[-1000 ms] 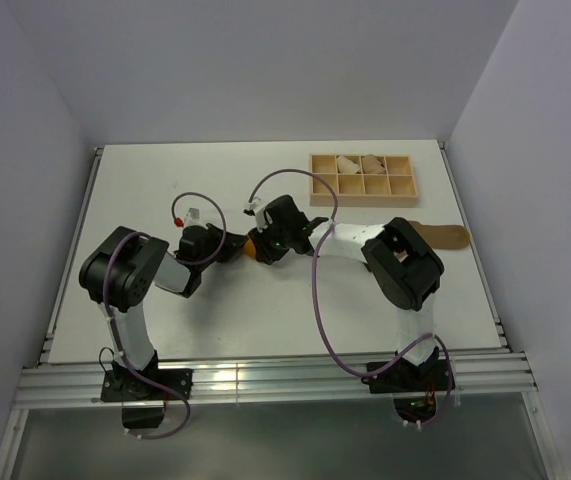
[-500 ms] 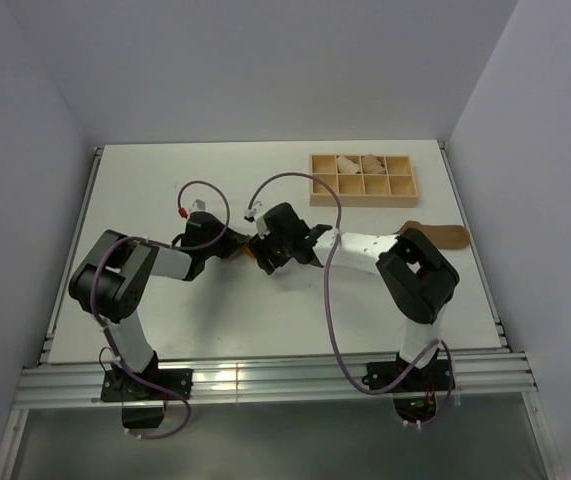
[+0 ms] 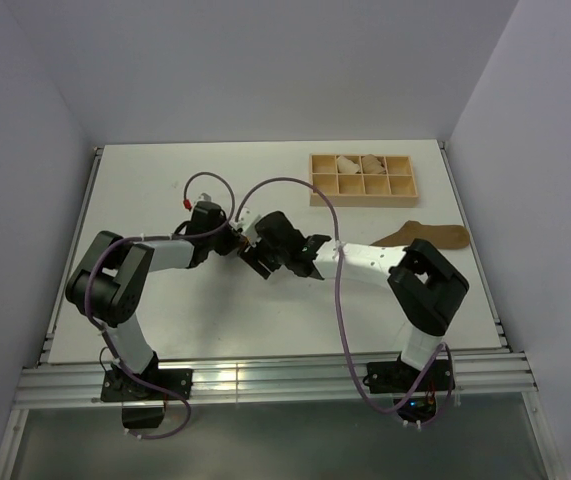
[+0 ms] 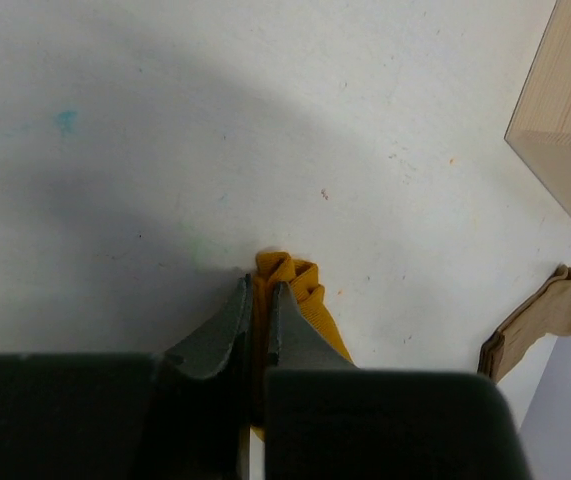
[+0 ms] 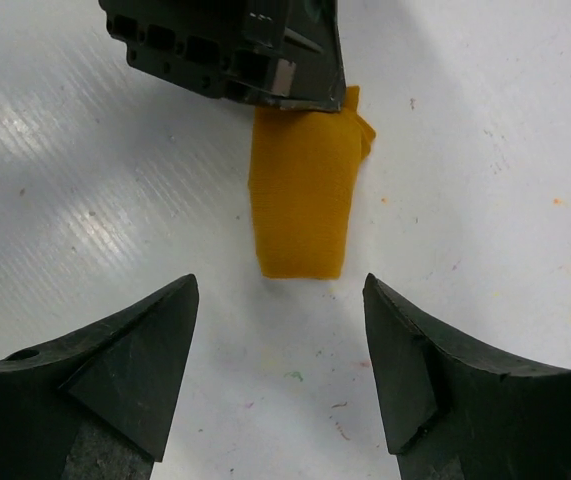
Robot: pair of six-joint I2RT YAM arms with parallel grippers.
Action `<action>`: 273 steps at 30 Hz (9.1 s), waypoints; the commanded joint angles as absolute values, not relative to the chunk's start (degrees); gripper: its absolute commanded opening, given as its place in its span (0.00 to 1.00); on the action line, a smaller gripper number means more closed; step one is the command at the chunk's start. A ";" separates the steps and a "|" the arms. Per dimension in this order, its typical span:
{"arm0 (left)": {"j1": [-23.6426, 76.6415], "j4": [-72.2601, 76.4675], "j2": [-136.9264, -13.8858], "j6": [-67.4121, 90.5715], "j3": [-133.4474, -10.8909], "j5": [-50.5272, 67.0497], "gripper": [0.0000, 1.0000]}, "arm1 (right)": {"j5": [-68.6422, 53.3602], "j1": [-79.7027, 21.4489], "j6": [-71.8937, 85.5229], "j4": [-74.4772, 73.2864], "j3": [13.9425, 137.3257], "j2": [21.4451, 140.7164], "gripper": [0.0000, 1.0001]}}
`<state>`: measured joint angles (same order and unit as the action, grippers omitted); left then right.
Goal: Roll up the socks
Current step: Pick up the sock at the center of the board, then place the sock in the storage box.
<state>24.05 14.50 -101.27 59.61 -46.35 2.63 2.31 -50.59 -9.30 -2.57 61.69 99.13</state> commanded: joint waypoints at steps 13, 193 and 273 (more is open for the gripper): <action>24.52 3.69 -101.69 55.81 -48.95 0.88 0.00 | 13.18 -55.90 -19.24 7.29 64.25 105.73 0.74; 2.46 -12.13 -65.47 37.53 -50.71 11.52 0.86 | -11.60 -14.33 -21.53 -29.97 104.15 123.84 0.52; 4.83 -13.89 -65.83 35.86 -50.63 9.14 0.84 | -10.55 -14.85 -13.01 -38.76 105.56 129.72 0.15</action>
<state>4.60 -14.48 -67.02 37.01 -49.15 9.19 -9.15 -14.68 -14.98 -33.45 105.69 125.60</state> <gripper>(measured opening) 0.846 0.156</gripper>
